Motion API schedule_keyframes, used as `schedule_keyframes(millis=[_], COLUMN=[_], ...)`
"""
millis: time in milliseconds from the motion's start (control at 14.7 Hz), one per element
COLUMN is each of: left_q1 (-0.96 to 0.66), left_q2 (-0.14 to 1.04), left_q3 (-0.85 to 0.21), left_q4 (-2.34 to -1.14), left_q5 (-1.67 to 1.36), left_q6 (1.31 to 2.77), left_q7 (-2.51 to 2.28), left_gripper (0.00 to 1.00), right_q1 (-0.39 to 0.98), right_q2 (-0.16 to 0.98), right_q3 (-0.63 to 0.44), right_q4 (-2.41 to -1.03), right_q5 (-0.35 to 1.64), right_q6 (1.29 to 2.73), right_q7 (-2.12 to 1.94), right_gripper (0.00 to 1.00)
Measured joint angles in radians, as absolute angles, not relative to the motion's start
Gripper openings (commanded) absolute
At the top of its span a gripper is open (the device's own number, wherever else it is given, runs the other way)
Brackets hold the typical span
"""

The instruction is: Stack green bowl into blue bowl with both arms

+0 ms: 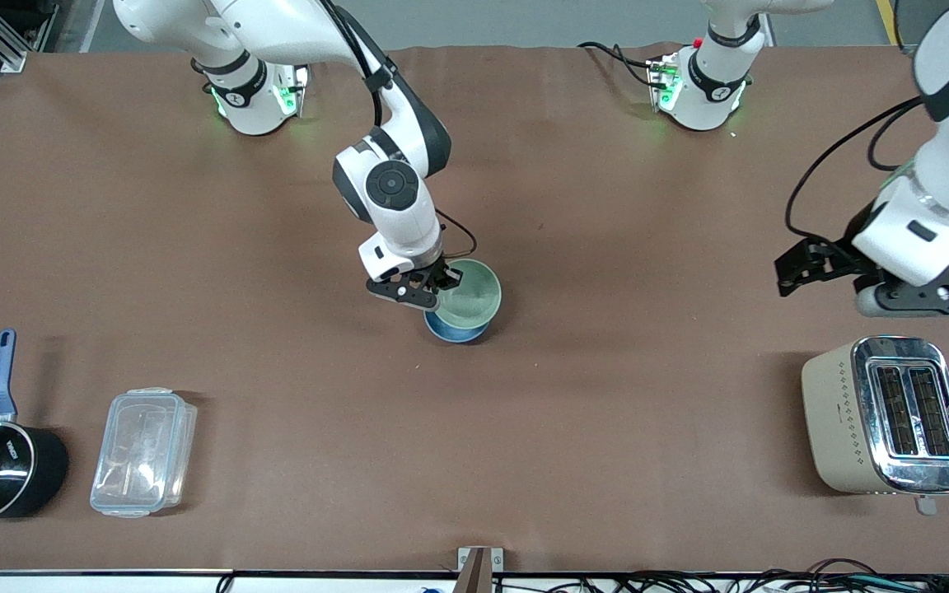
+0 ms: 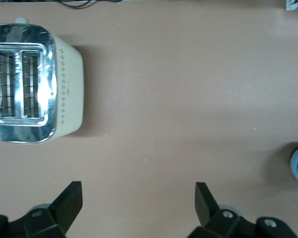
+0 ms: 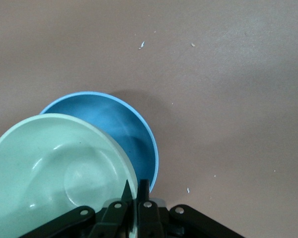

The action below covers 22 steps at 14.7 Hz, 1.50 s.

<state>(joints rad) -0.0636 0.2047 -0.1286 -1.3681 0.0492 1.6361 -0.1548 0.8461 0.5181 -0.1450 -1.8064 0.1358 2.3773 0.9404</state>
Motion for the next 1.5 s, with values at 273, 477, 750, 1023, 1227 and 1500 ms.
schedule_keyframes(millis=[273,477,750,1023,1227,1500], left_q1=[-0.034,-0.028,-0.03,-0.047,-0.047,-0.047], left_q2=[0.181,0.149,0.075,0.013,-0.003,-0.005], left_q3=[-0.129,-0.128,-0.119,-0.087,-0.084,-0.083], left_q4=[-1.369,-1.373,-1.431,-1.505,-1.529,-1.533], left_q5=[0.049,0.049,0.049,0.047,0.033,0.032], left_q6=[1.603,1.578,1.522,1.522,1.522,1.522], left_q7=[-0.095,-0.06,-0.037,-0.03,-0.03,-0.03], left_gripper=[1.0,1.0,1.0,1.0,1.0,1.0], right_q1=[0.847,0.849,0.844,0.844,0.843,0.823], right_q2=[0.533,0.539,0.54,0.547,0.549,0.537], right_q3=[-0.146,-0.147,-0.162,-0.164,-0.165,-0.191], right_q4=[-1.806,-1.806,-1.805,-1.805,-1.802,-1.713], right_q5=[0.136,0.136,0.136,0.136,0.136,0.128], right_q6=[2.386,2.389,2.395,2.397,2.398,2.303], right_q7=[0.94,0.94,0.94,0.941,0.941,0.924], right_gripper=[0.02,0.02,0.03,0.82,1.0,1.0])
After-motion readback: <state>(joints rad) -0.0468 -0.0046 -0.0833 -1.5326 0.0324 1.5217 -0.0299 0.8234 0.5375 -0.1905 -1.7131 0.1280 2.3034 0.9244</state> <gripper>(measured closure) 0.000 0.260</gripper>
